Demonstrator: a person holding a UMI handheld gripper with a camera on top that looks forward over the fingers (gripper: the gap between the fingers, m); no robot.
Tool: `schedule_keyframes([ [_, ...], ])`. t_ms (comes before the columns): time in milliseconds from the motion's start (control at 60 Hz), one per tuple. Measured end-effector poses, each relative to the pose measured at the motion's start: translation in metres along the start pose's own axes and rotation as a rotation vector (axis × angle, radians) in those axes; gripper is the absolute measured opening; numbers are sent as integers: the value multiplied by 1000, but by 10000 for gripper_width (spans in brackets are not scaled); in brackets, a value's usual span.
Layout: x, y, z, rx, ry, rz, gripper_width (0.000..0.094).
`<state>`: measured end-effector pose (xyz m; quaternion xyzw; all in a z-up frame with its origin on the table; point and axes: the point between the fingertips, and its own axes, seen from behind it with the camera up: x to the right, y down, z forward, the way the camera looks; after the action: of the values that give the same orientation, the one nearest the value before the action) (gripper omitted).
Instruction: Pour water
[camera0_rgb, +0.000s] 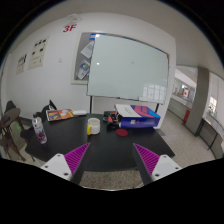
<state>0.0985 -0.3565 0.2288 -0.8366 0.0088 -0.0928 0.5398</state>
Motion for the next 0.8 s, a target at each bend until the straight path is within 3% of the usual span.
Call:
schedule_keyframes([
  [167,-21,39,0,-57,6,-35,846],
  [333,-111,116,15,-150,-14,-24,844],
  [450,-190,144,17,-181,-58,-6,845],
  [600,-310,135,47,-146,-170,30,848],
  [800,-411,78,121,-29,-246,26,848],
])
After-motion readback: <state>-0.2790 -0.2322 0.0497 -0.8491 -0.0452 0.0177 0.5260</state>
